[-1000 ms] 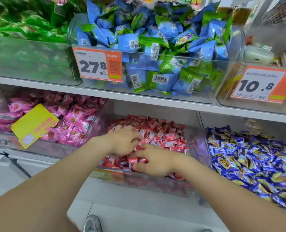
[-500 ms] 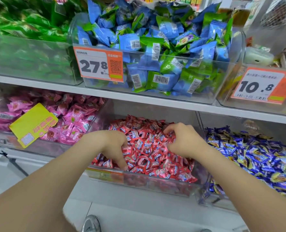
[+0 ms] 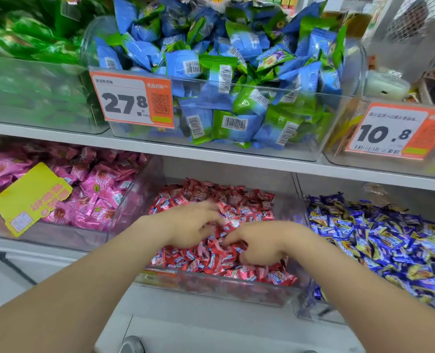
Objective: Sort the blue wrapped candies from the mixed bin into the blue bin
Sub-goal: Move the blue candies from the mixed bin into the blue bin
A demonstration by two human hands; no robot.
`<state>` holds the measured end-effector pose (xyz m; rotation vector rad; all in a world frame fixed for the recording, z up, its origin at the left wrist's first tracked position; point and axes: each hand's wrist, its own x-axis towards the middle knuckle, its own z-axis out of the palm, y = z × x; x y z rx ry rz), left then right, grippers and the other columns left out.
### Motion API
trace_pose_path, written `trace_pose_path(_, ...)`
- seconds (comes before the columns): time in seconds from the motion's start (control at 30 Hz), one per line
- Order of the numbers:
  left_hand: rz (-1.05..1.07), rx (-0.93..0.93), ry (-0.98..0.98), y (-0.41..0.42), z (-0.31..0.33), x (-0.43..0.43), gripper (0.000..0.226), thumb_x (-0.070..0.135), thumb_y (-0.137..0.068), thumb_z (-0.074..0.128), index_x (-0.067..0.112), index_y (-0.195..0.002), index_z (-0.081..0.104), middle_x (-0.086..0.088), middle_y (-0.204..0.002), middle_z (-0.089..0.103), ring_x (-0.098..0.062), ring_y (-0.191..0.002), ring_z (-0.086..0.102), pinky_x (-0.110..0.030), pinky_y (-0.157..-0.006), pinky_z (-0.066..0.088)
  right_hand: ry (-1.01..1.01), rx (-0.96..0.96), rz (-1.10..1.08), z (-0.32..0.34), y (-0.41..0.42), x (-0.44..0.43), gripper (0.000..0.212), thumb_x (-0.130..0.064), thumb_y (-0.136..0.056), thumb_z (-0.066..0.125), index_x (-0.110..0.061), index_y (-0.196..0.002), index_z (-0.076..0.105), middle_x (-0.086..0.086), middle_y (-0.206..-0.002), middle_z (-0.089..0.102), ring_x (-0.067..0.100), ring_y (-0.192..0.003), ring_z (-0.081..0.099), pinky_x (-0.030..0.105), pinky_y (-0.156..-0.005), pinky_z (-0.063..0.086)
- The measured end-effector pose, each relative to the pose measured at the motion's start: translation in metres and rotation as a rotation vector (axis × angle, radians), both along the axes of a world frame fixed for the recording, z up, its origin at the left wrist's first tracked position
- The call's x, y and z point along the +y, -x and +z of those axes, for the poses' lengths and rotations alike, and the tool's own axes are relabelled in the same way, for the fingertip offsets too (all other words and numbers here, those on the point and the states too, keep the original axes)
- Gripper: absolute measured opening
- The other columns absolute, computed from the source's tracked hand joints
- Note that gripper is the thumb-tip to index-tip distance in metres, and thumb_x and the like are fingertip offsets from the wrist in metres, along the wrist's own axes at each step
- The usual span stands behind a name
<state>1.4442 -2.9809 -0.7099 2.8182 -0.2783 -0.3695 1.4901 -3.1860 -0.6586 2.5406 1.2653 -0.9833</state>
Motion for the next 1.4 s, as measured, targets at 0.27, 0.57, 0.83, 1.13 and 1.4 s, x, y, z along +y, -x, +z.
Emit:
trace_pose_path(0.27,0.157,-0.011,-0.485,0.007,0.021,-0.01,0.035,0.038,-0.095,0.065,0.021,-0.126,0.063,-0.007,-0.139,0.045,-0.033,-0.136,0.04,-0.056,-0.111,0.035,-0.153,-0.027,0.032,0.017,-0.007,-0.035,0.068,0.001,-0.084,0.046,-0.052,-0.117,0.074,-0.009,-0.135,0.069,0.017,-0.119,0.064,0.043,-0.099,0.056)
trace_pose_path(0.57,-0.226,0.052,0.068,0.01,-0.017,-0.059,0.053,0.063,-0.105,0.042,0.042,-0.154,0.04,0.006,-0.165,0.032,-0.019,-0.154,0.025,-0.051,-0.125,0.024,-0.378,-0.489,-0.098,0.007,-0.033,-0.052,0.052,-0.013,-0.09,0.055,-0.04,-0.133,0.063,-0.002,-0.132,0.062,0.027,-0.126,0.055,0.044,-0.106,0.047)
trace_pose_path(0.83,0.124,-0.069,-0.699,0.014,0.01,-0.042,0.047,0.044,-0.098,0.056,0.029,-0.142,0.051,-0.011,-0.15,0.03,-0.04,-0.139,0.025,-0.066,-0.116,0.019,-0.567,-0.264,-0.284,0.012,-0.043,-0.071,0.041,-0.011,-0.103,0.047,-0.031,-0.132,0.069,-0.012,-0.084,0.068,0.0,-0.07,0.064,0.014,-0.065,0.047)
trace_pose_path(1.13,-0.13,0.116,-0.224,0.001,-0.005,-0.067,0.052,0.066,-0.101,0.043,0.062,-0.15,0.026,0.015,-0.165,0.028,-0.022,-0.152,0.021,-0.067,-0.118,0.012,-0.645,-0.234,-0.3,0.008,-0.056,-0.084,0.033,-0.018,-0.103,0.055,-0.037,-0.122,0.075,-0.001,-0.114,0.076,0.014,-0.103,0.068,0.029,-0.093,0.053)
trace_pose_path(1.4,-0.089,-0.26,-0.108,-0.016,0.004,-0.083,0.035,0.055,-0.093,0.049,0.031,-0.103,0.072,0.005,-0.124,0.054,-0.02,-0.127,0.043,-0.056,-0.11,0.035,-0.702,-0.253,-0.296,0.01,-0.055,-0.082,0.042,-0.003,-0.099,0.048,-0.025,-0.123,0.076,-0.008,-0.131,0.069,0.003,-0.116,0.059,0.016,-0.093,0.039)
